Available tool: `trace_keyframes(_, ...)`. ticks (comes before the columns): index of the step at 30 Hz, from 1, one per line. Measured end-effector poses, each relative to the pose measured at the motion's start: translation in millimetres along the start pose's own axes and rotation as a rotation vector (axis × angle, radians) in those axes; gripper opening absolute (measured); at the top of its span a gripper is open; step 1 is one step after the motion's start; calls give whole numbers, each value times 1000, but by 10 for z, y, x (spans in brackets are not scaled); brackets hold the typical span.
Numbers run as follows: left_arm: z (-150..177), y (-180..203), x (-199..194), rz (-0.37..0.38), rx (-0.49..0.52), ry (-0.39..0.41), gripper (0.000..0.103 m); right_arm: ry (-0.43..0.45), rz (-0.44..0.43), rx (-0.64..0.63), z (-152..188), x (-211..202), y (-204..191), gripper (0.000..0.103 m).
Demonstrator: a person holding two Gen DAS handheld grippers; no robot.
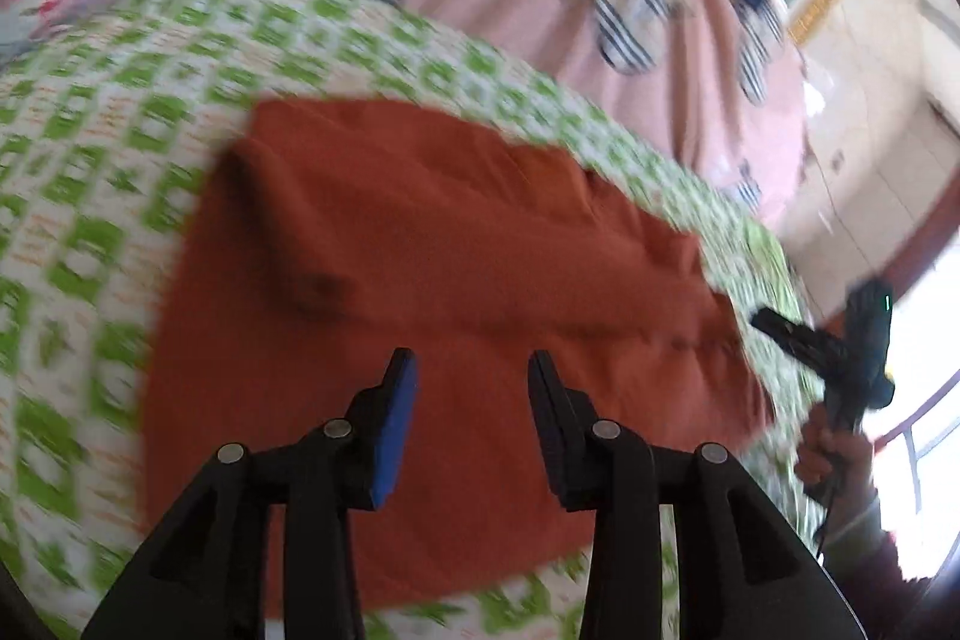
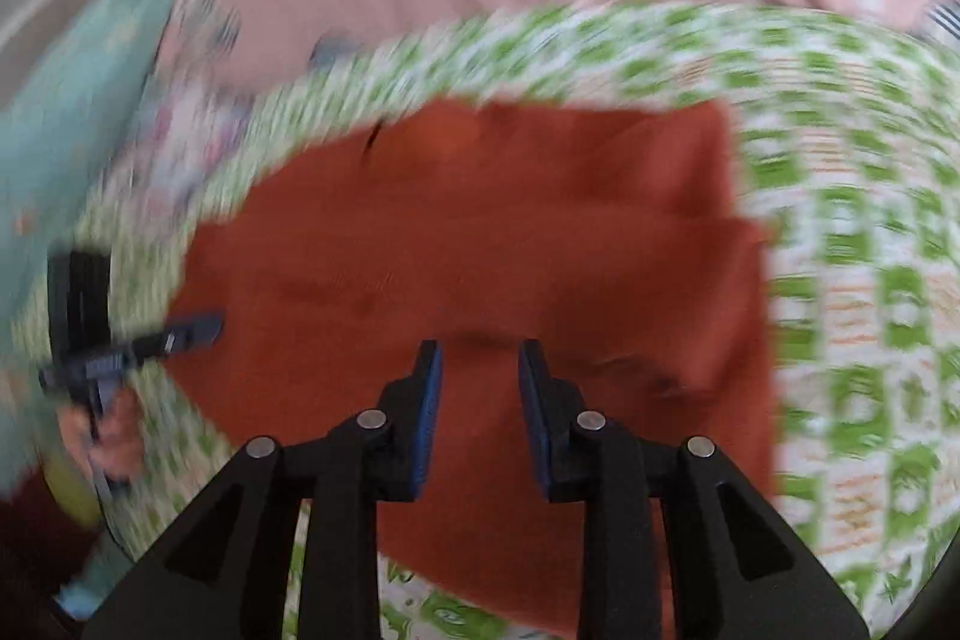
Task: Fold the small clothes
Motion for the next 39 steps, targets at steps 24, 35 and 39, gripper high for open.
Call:
trace_keyframes(24, -545, -187, -176, -198, -154, 190, 53, 117, 196, 254, 120, -308, 446, 27)
trace_keyframes(35, 848, -76, -570, -109, -246, 118, 58, 128, 120, 325, 768, -528, 10, 30)
trace_keyframes(39, 963, -260, -598, -105, -326, 111, 61, 124, 110, 332, 809, -548, -64, 34)
Point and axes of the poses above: each gripper's, at about its wrist camera, not at the fingertips, and x roughly the way its jaws point, y to its right, z to its underside, the point moved 3 cm from there along x, roughly the way its jaws point, and after that the axes turned 9 degrees about -x, right-handed, at the moved point
